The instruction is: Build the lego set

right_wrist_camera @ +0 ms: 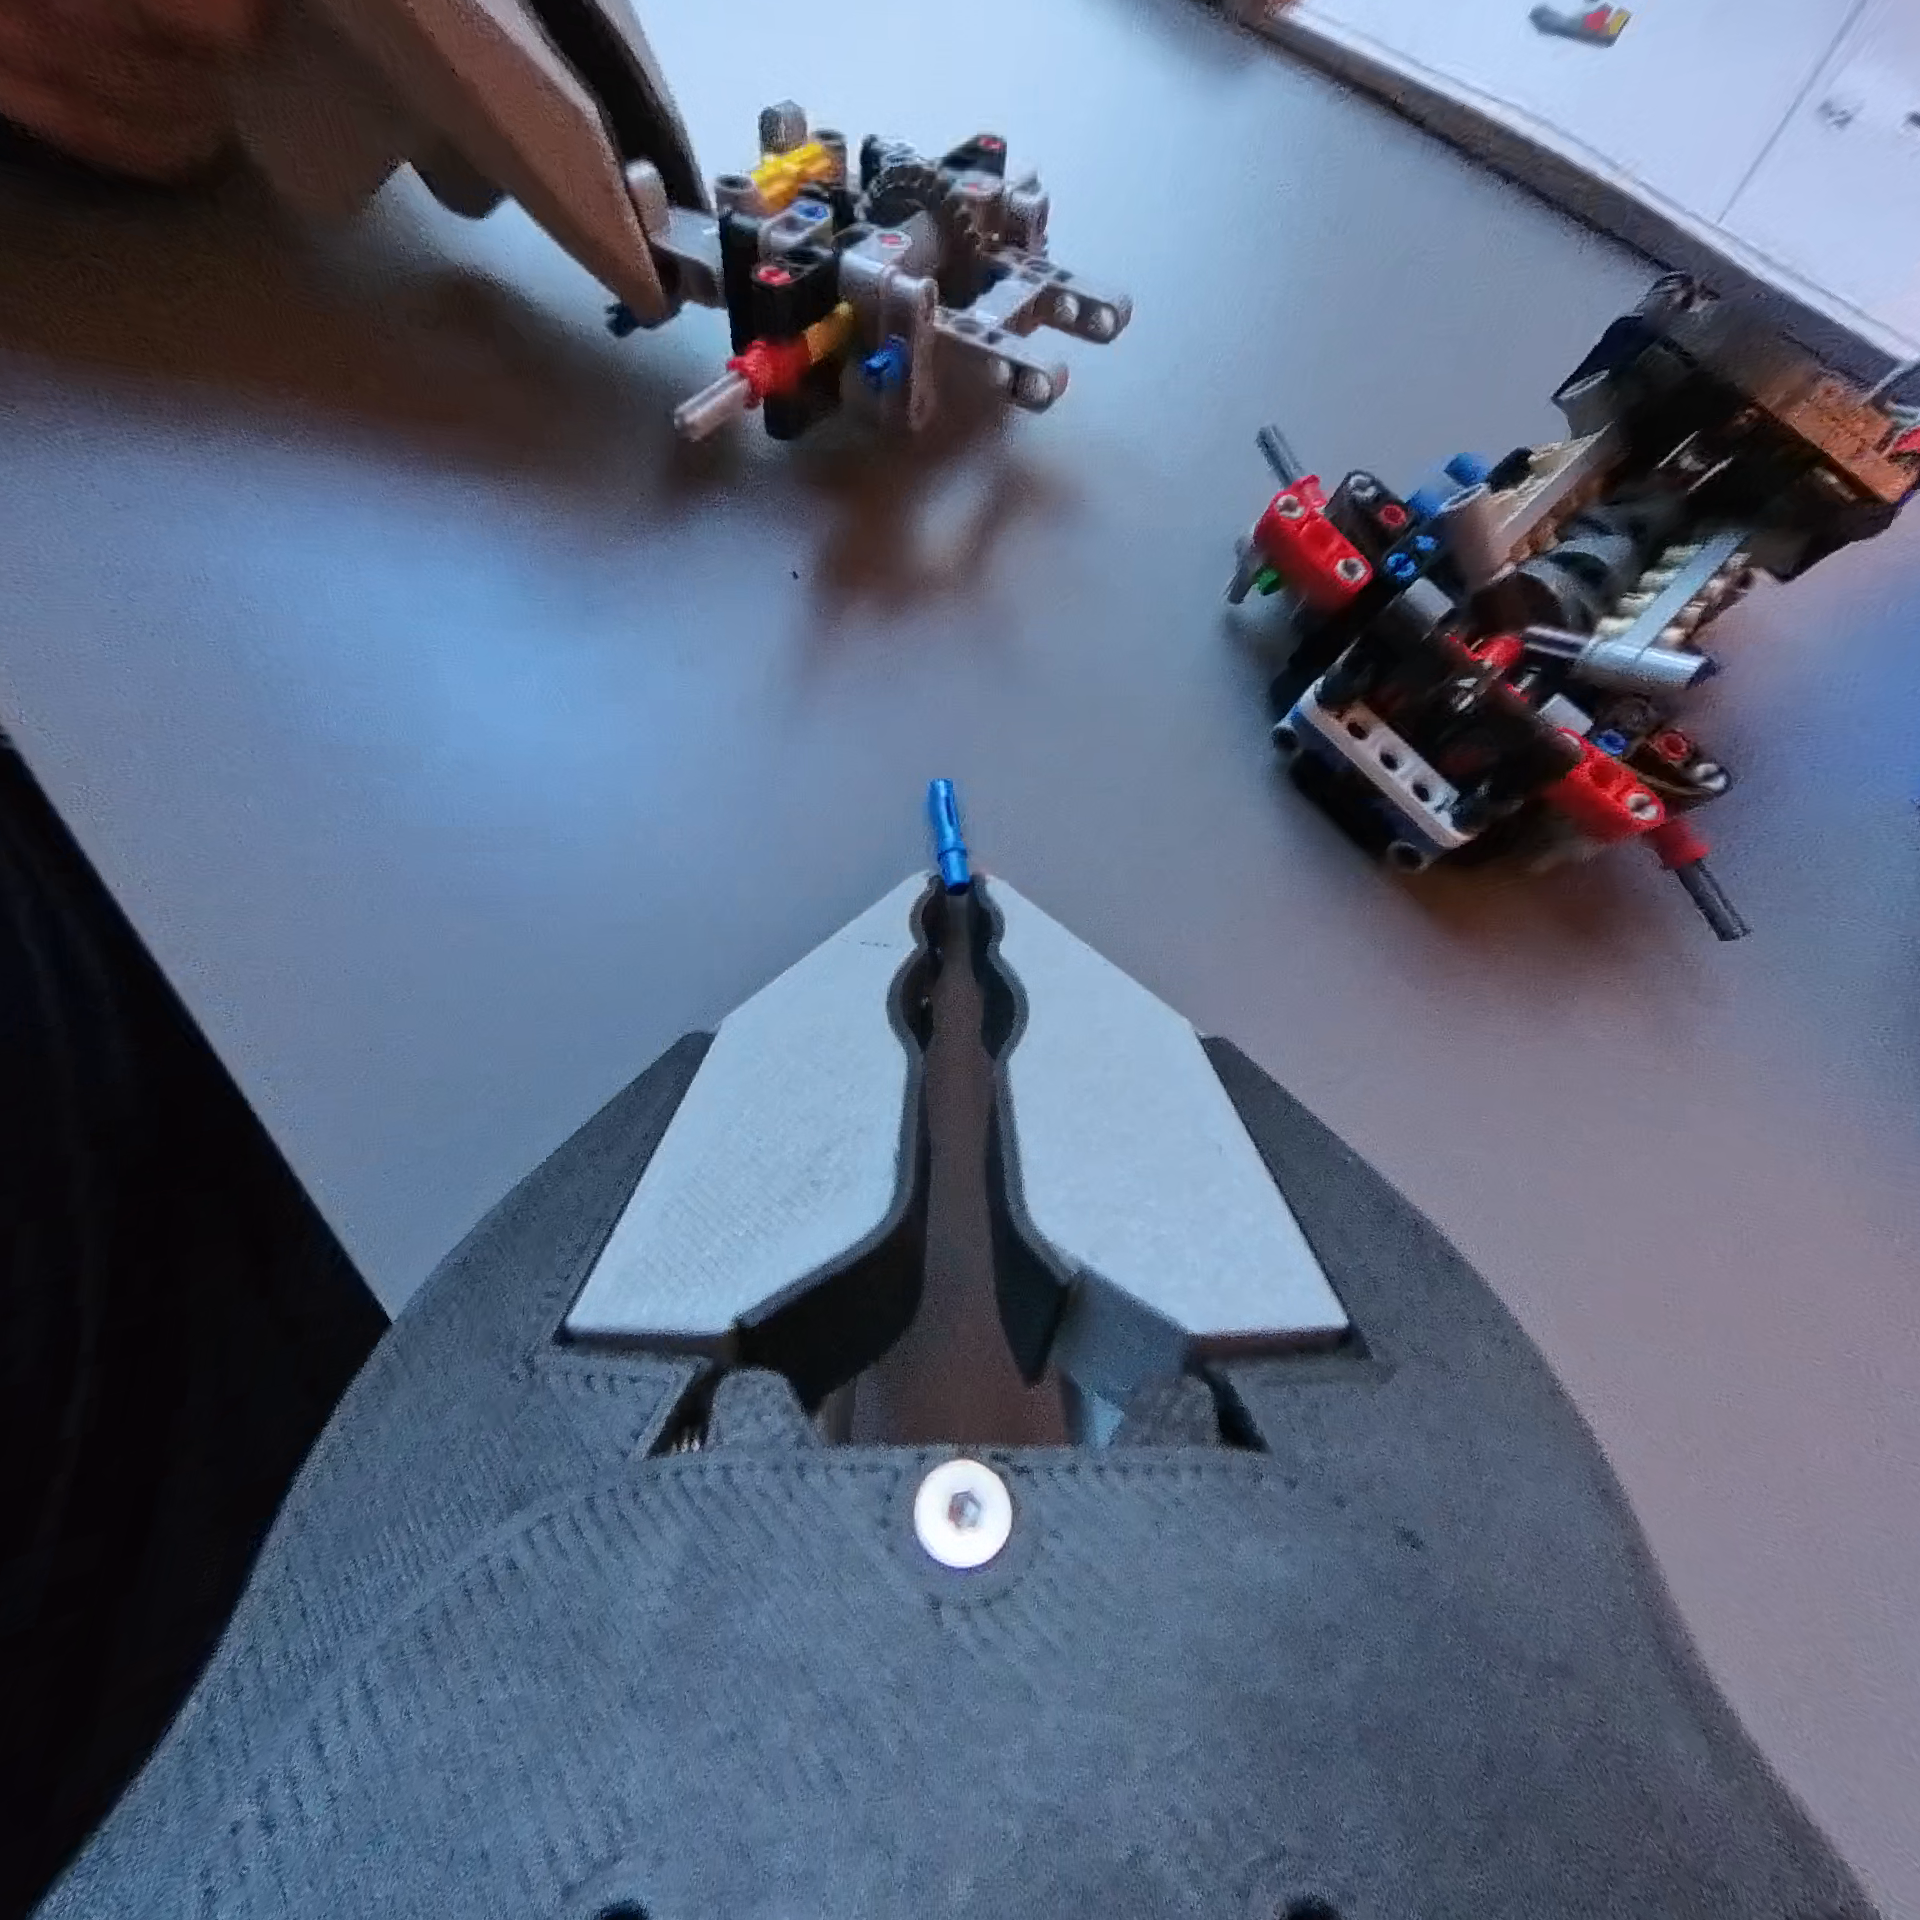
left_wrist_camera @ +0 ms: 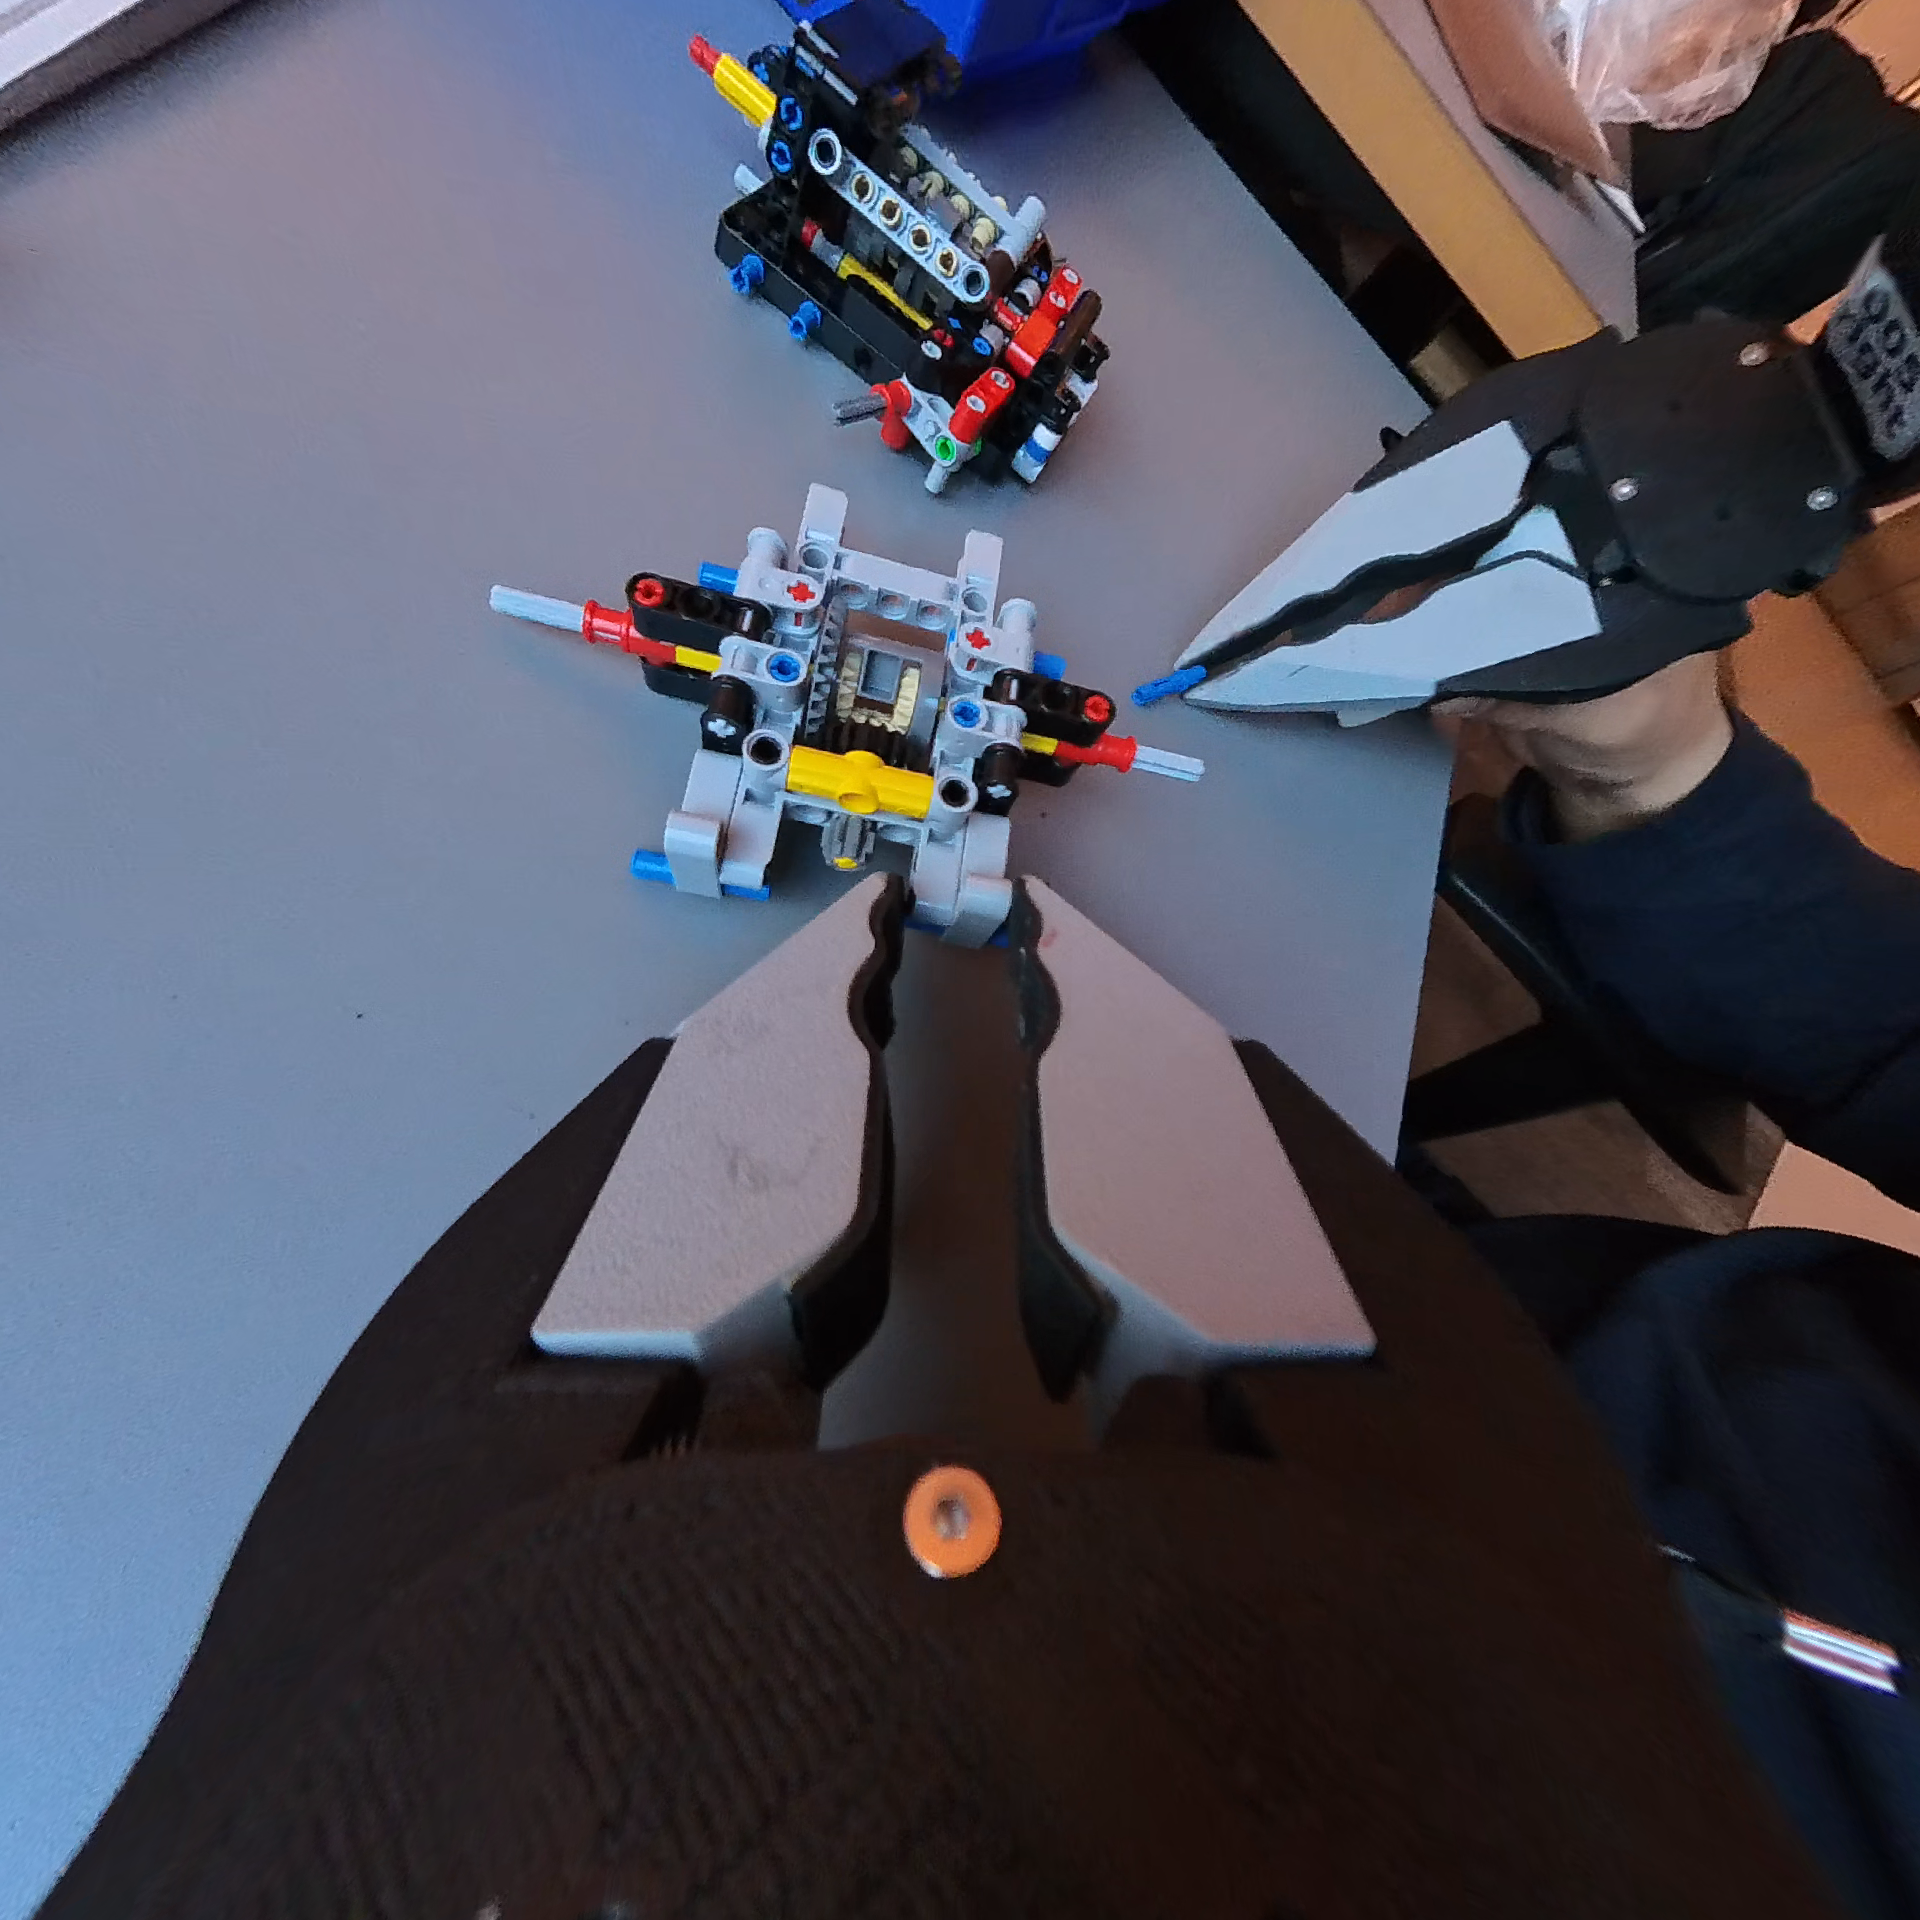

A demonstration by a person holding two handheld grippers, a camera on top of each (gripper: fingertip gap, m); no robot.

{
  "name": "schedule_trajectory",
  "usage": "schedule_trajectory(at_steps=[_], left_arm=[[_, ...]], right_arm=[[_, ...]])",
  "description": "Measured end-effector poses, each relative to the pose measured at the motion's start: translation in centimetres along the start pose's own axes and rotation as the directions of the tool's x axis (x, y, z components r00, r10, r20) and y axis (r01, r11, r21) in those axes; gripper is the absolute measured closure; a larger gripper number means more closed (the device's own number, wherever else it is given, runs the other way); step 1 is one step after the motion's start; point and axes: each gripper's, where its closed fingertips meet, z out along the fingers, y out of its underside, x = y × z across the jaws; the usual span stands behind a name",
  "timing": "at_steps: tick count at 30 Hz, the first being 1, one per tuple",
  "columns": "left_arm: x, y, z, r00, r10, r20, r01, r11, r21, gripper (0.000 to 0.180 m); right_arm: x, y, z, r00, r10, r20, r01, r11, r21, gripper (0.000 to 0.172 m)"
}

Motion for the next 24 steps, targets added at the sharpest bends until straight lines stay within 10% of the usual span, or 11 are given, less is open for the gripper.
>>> schedule_trajectory(at_steps=[24], left_arm=[[0.3, -0.4, -0.5, 0.999, -0.017, -0.047, 0.019, 0.999, 0.034, 0.164]], right_arm=[[0.2, 0.1, -2.1, 0.976, -0.210, -0.061, 0.209, 0.978, -0.017, 0.146]])
